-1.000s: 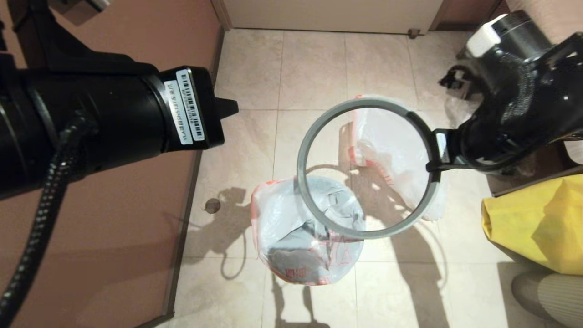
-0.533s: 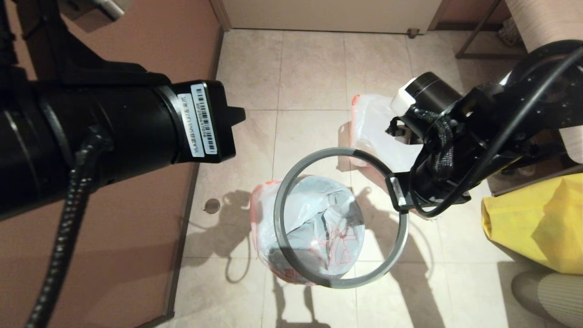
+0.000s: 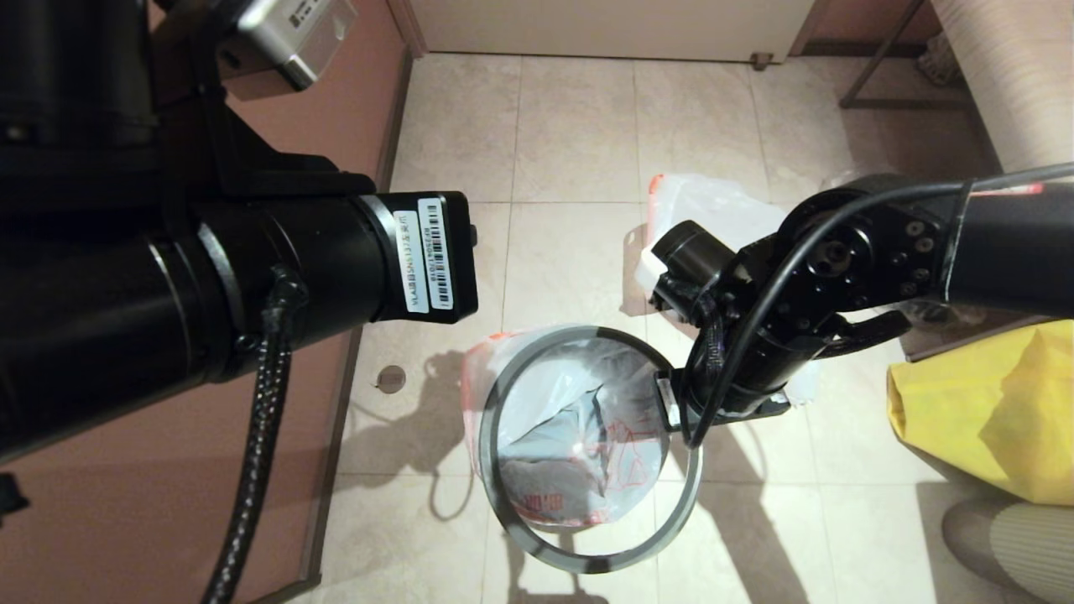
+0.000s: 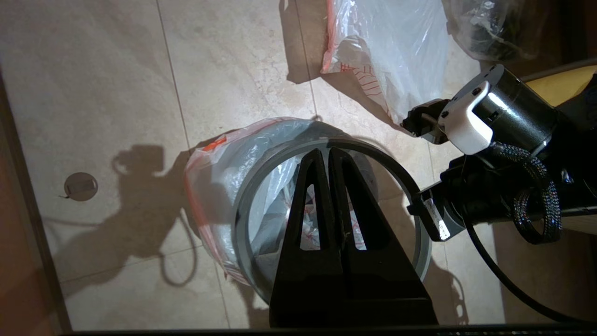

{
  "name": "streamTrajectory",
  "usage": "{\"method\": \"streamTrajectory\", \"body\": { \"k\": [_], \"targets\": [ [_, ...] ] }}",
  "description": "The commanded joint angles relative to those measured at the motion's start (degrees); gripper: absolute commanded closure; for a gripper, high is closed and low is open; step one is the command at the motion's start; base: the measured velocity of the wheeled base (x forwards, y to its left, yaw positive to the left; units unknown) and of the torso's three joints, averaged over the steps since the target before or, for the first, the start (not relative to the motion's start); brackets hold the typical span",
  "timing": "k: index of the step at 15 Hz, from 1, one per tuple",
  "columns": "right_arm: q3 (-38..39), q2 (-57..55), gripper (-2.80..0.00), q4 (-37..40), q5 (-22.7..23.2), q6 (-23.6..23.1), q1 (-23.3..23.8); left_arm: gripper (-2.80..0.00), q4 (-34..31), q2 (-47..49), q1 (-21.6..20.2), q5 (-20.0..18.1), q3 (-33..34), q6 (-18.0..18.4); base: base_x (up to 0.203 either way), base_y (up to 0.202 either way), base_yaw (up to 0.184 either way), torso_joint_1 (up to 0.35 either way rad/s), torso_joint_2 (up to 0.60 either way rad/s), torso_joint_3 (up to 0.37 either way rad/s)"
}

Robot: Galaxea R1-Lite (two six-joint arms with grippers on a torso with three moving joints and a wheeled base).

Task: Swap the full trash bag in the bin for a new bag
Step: Place the trash can ring on the trash can

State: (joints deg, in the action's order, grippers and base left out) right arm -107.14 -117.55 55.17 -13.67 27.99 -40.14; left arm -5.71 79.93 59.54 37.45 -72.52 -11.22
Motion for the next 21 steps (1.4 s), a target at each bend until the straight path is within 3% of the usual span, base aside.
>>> {"method": "streamTrajectory", "body": {
  "k": [1,3,7,10,12,14,17,21],
  "targets": [
    [-0.52,-2.64,0.00,-0.70,0.38,-0.36,0.75,0.00,-0.24,-0.12,-0.04,0.17,0.11,-0.03,0.000,0.000,0.000,0.000,0.00,0.000],
    [-0.53,-4.03,0.00,-2.36,1.11,-2.67,1.84,0.00,-0.27,-0.04,0.16,0.08,0.28,-0.12,0.000,0.000,0.000,0.000,0.00,0.000],
    [-1.48,-7.59,0.00,-3.90,0.92,-2.90,2.15,0.00,-0.29,-1.39,1.28,0.24,0.63,0.03,0.000,0.000,0.000,0.000,0.00,0.000],
    [-6.30,-10.21,0.00,-5.08,0.87,-3.90,2.57,0.00,-0.05,-2.41,0.52,0.26,0.63,1.18,0.000,0.000,0.000,0.000,0.00,0.000],
    [-6.41,-11.46,0.00,-9.43,0.62,-7.24,2.50,0.00,-0.01,-2.21,0.32,0.26,0.72,1.20,0.000,0.000,0.000,0.000,0.00,0.000],
    [-6.41,-12.58,0.00,-14.48,0.43,-7.57,2.37,0.00,-0.01,-2.54,0.52,0.34,0.77,1.20,0.000,0.000,0.000,0.000,0.00,0.000],
    [-6.41,-14.13,0.00,-17.98,-4.33,-9.09,2.42,0.00,-0.01,-2.94,0.49,0.34,0.72,1.20,0.000,0.000,0.000,0.000,0.00,0.000],
    [-6.33,-11.43,0.00,-17.97,-6.03,-9.23,2.68,0.00,0.05,-2.63,0.82,0.34,1.01,1.20,0.000,0.000,0.000,0.000,0.00,0.000]
  ]
}}
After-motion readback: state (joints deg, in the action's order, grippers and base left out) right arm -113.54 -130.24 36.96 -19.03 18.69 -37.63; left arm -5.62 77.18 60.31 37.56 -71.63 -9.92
